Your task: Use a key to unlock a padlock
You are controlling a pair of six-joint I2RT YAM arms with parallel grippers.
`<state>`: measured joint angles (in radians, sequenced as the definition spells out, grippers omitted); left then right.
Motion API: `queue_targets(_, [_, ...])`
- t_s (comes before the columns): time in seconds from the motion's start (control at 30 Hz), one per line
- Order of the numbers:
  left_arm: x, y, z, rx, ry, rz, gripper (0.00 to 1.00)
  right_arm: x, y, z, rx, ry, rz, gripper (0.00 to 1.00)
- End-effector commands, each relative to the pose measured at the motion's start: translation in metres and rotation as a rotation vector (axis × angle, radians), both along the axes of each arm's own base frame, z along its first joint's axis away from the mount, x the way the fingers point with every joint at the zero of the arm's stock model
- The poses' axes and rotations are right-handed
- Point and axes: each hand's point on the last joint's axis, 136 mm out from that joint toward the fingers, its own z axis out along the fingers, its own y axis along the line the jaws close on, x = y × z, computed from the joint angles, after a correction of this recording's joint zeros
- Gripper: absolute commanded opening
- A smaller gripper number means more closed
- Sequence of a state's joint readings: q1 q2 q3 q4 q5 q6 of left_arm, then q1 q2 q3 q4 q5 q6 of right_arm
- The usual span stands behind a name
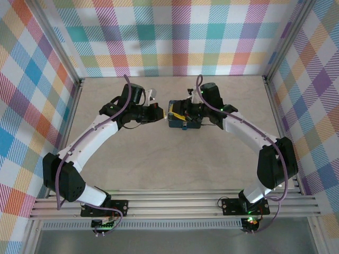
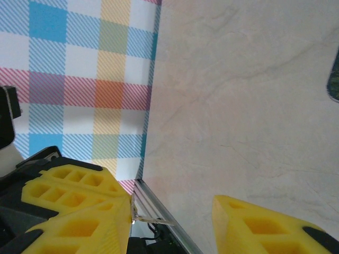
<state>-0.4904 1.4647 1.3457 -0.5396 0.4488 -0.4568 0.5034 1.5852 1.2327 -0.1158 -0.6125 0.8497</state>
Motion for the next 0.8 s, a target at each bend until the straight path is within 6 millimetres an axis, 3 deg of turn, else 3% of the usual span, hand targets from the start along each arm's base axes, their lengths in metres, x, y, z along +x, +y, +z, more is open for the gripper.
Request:
queue_targets(0.0, [-0.002, -0.011, 0.015, -0.039, -0.014, -0.033, 0.00, -0.001, 0.009, 0.028, 0.068, -0.063, 0.052, 0.45])
queue_targets(0.13, [-0.002, -0.011, 0.015, -0.040, -0.013, -0.033, 0.00, -0.002, 0.014, 0.032, 0.093, -0.060, 0.075, 0.43])
queue_targets(0.3, [-0.002, -0.007, 0.016, -0.033, -0.026, -0.013, 0.00, -0.006, 0.022, 0.037, 0.119, -0.051, 0.115, 0.32])
queue_targets(0.47, [-0.003, -0.003, 0.019, -0.028, -0.039, 0.005, 0.00, -0.012, 0.028, 0.036, 0.128, -0.040, 0.140, 0.10])
queue_targets(0.6, [-0.005, 0.000, 0.019, -0.027, -0.042, 0.019, 0.00, -0.015, 0.027, 0.040, 0.128, -0.054, 0.147, 0.00])
queue_targets(0.77, [-0.006, 0.002, 0.024, -0.039, -0.056, 0.035, 0.00, -0.019, 0.023, 0.040, 0.096, -0.110, 0.164, 0.00])
